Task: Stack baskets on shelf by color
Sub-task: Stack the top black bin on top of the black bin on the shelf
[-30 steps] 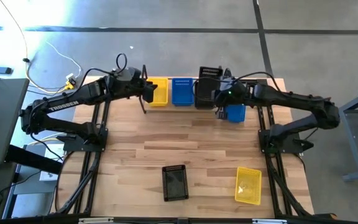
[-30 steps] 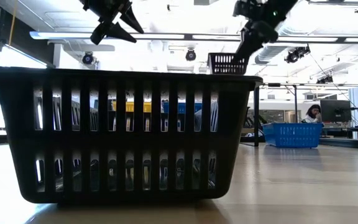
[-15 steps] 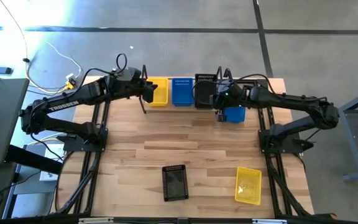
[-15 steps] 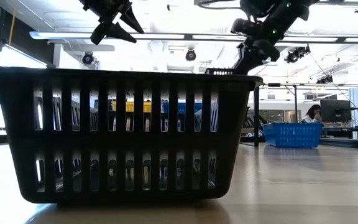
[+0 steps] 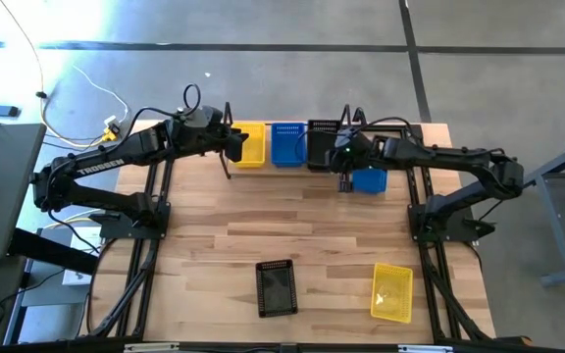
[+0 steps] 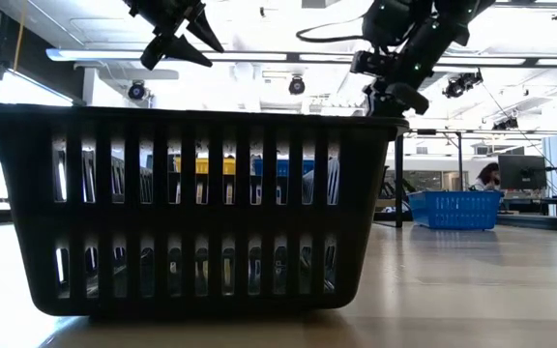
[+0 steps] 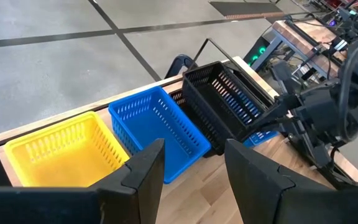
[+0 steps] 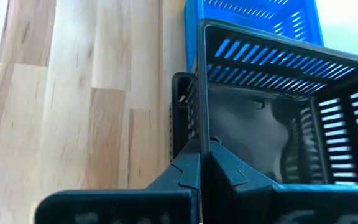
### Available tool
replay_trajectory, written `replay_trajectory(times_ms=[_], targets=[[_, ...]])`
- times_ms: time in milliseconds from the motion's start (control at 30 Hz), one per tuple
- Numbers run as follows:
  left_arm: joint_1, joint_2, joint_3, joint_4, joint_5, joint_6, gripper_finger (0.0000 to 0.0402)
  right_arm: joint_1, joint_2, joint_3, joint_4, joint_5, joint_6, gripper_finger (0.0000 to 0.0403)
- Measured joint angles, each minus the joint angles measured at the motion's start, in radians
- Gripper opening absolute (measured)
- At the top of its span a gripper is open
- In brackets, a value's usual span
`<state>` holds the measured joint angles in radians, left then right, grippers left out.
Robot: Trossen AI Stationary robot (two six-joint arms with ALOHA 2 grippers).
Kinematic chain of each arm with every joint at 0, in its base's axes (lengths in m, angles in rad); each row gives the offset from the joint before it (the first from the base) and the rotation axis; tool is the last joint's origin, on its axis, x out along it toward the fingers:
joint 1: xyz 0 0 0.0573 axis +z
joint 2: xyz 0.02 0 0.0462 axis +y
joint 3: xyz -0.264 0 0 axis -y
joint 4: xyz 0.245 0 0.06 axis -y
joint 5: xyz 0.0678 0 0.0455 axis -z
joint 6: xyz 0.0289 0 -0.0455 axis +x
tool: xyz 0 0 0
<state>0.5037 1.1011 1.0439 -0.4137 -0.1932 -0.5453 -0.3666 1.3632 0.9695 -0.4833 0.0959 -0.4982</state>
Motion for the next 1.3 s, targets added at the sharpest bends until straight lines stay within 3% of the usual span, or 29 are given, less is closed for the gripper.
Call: replay_trajectory(times_ms=[167,800,1133,1300], targets=[[0.0,0.0,0.0,0.0,0.001,0.005,0.0156,-0.035,0.02,0.001,0.001,-0.052,-0.007,0.0],[0.0,0.0,0.0,0.0,0.008,0.026,0.0156,-0.039,0.057,0.001,0.016,-0.017,-0.056,0.0002],[0.0,0.0,0.0,0.0,0.009,0.026,0.0156,-0.031,0.057,0.012,0.013,0.018,0.0,0.0079],[0.0,0.0,0.0,0.0,0.009,0.026,0.0156,-0.012,0.054,0.067,-0.055,0.017,0.006,0.0097]])
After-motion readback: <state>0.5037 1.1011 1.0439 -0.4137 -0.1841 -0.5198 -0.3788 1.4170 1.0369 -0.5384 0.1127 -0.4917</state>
